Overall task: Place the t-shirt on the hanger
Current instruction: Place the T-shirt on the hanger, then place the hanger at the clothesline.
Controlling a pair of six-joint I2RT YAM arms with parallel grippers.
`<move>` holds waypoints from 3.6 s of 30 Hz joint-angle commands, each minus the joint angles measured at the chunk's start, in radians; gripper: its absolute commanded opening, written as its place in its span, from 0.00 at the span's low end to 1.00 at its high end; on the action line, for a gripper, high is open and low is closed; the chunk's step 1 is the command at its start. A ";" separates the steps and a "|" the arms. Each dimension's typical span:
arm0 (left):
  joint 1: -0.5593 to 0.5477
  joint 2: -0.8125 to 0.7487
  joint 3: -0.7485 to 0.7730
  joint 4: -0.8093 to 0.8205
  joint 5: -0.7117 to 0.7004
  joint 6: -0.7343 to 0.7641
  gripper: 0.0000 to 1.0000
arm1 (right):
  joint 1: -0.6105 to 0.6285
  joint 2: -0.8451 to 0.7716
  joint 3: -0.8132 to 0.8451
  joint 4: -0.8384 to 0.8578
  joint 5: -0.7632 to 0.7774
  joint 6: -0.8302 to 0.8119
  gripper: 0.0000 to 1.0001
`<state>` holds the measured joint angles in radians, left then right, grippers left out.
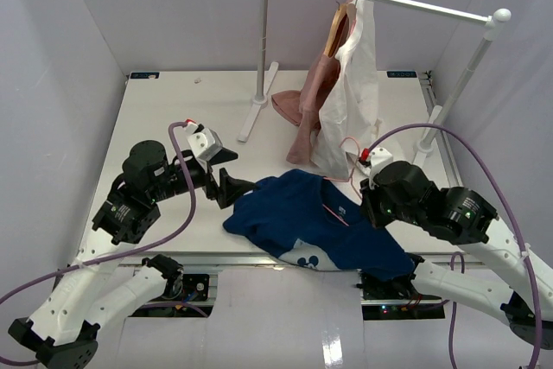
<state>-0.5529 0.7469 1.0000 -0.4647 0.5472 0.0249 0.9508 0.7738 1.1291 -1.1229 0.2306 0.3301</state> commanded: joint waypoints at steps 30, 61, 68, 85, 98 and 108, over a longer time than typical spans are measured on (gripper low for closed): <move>-0.001 0.204 -0.050 0.241 -0.040 -0.157 0.92 | -0.349 -0.073 0.311 -0.190 0.303 0.112 0.08; -0.399 0.975 0.555 0.792 -0.509 -0.044 0.85 | -0.391 -0.201 0.130 0.084 0.241 -0.037 0.08; -0.432 1.058 0.561 0.913 -0.746 0.022 0.85 | -0.391 -0.235 0.110 0.100 0.209 -0.057 0.08; -0.389 1.174 0.679 0.887 -1.022 0.086 0.15 | -0.391 -0.223 0.146 0.053 0.297 -0.101 0.08; -0.281 1.029 0.582 0.840 -0.984 0.118 0.06 | -0.391 0.006 0.253 -0.068 0.615 -0.049 0.08; -0.277 0.948 0.464 0.854 -0.885 0.070 0.32 | -0.391 0.175 0.409 0.129 0.641 -0.171 0.08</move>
<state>-0.8344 1.8028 1.5097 0.3549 -0.4048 0.1364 0.5630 0.8920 1.4391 -1.1799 0.8034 0.2327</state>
